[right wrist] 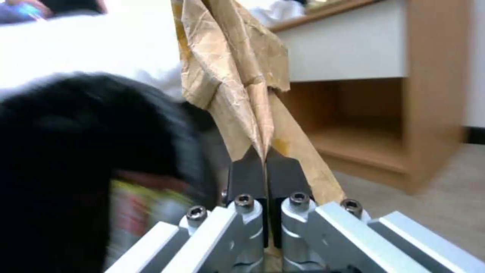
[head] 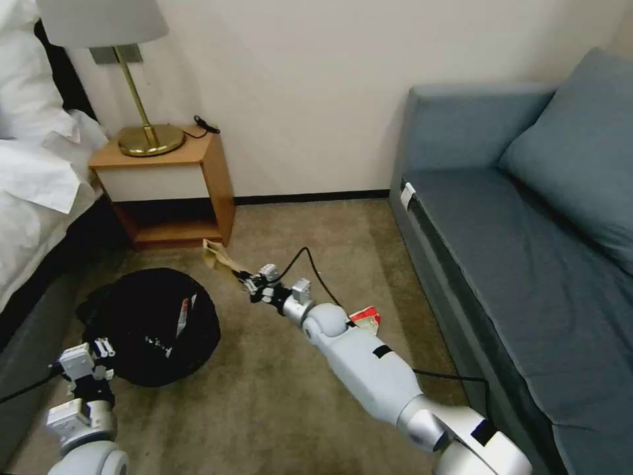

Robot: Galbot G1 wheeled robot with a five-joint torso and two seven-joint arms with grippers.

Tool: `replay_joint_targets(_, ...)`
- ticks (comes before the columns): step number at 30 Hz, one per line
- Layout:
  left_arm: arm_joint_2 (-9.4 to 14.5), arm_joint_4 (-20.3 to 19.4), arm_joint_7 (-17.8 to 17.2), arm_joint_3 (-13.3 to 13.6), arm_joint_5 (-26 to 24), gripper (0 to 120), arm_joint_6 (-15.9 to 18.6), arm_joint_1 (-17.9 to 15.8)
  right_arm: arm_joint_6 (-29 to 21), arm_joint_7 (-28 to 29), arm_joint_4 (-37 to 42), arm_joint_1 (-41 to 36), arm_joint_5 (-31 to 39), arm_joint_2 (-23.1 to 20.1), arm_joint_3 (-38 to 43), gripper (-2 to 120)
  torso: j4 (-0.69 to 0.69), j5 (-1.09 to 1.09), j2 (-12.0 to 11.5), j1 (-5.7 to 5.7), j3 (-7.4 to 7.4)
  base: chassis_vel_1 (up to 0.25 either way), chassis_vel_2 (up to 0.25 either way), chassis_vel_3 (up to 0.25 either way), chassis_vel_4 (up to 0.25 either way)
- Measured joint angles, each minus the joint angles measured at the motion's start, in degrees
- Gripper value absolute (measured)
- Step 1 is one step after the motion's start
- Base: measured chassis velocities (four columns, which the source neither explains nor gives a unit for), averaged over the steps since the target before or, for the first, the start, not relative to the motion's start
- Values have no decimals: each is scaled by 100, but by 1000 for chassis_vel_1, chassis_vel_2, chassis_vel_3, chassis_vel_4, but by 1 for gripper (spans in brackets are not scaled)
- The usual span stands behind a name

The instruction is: Pick up the trash bin, then pick up the garbage on the floor and place it into the trash bin.

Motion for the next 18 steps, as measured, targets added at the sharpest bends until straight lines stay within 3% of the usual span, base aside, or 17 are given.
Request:
replay_joint_targets(4,-25,44,15,-5,-23,7,-12,-3,-38,149,520,-149,495,1,-744,0,1,0,0,0,0,0,0,0,0)
replay_joint_targets(9,-67,48,26,-4,-32,7,-39,17,-26,214,707,-283,600,-1,-1182,0,1,0,0,0,0,0,0,0,0)
replay_joint_targets(18,-139,-101,99,61,15,7,-44,74,38,215,501,-279,355,-2,-1239,0,0,1,0,0,0,0,0,0,0)
